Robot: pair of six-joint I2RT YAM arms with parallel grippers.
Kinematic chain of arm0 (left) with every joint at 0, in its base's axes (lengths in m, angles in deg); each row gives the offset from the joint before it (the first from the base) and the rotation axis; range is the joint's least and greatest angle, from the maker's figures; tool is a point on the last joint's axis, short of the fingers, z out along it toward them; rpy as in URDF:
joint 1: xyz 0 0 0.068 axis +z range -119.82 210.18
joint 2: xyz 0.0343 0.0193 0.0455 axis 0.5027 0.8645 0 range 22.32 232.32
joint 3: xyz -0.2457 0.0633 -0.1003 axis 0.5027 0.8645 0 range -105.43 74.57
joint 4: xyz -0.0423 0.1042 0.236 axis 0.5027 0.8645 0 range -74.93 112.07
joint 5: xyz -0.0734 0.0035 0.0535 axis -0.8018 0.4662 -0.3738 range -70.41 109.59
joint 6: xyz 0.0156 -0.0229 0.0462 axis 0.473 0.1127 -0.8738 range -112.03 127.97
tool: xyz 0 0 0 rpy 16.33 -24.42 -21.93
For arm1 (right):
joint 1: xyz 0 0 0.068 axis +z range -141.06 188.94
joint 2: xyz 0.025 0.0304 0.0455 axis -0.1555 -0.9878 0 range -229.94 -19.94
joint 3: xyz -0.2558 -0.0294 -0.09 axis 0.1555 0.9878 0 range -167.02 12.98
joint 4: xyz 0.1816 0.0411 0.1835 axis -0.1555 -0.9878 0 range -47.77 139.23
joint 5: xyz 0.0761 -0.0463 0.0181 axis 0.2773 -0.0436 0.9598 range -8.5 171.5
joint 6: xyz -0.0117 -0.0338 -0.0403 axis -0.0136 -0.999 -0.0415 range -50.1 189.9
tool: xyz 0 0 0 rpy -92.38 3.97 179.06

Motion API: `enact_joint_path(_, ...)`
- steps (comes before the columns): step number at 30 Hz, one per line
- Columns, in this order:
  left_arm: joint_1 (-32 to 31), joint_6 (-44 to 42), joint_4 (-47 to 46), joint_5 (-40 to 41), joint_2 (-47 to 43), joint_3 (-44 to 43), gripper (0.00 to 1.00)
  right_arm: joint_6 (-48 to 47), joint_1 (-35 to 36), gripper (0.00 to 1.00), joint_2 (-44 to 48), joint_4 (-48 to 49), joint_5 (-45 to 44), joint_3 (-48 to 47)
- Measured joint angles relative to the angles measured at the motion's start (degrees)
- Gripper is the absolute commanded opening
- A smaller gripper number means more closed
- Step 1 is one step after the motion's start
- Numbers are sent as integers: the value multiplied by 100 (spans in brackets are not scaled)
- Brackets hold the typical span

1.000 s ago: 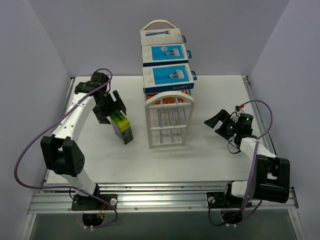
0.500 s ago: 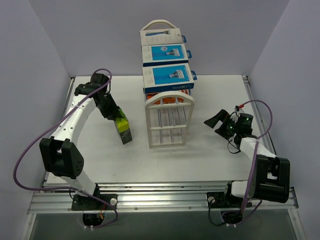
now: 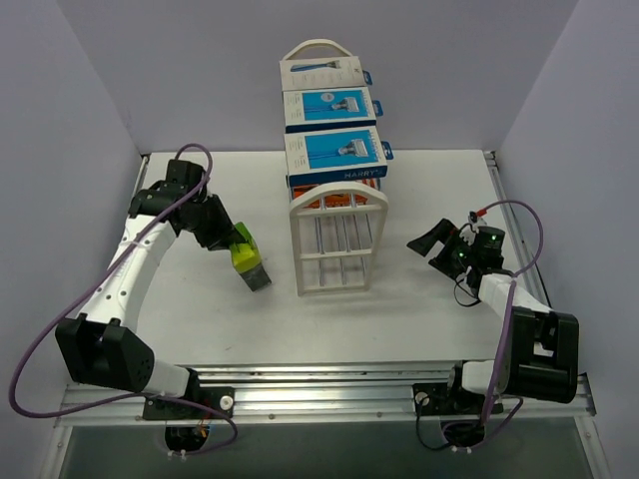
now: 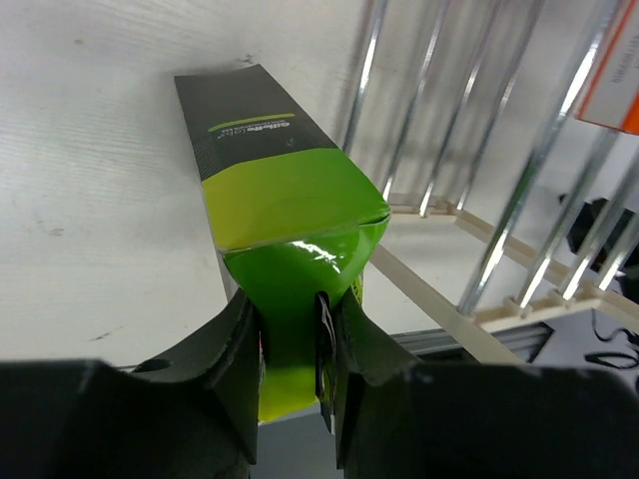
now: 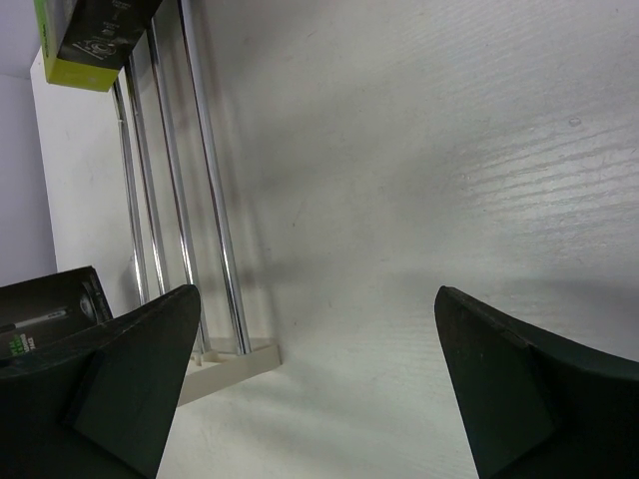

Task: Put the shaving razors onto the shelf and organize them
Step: Grab a shaving razor with the left arm

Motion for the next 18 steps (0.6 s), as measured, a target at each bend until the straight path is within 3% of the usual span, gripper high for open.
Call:
enact_joint_path(13, 1252, 352, -2841, -2065, -544, 1403, 2, -26, 7, 100, -31, 0, -9, 0)
enact_joint_path(18, 1366, 592, -4054, -2557, -525, 1694, 2, -66, 33, 100, -13, 0, -57, 0)
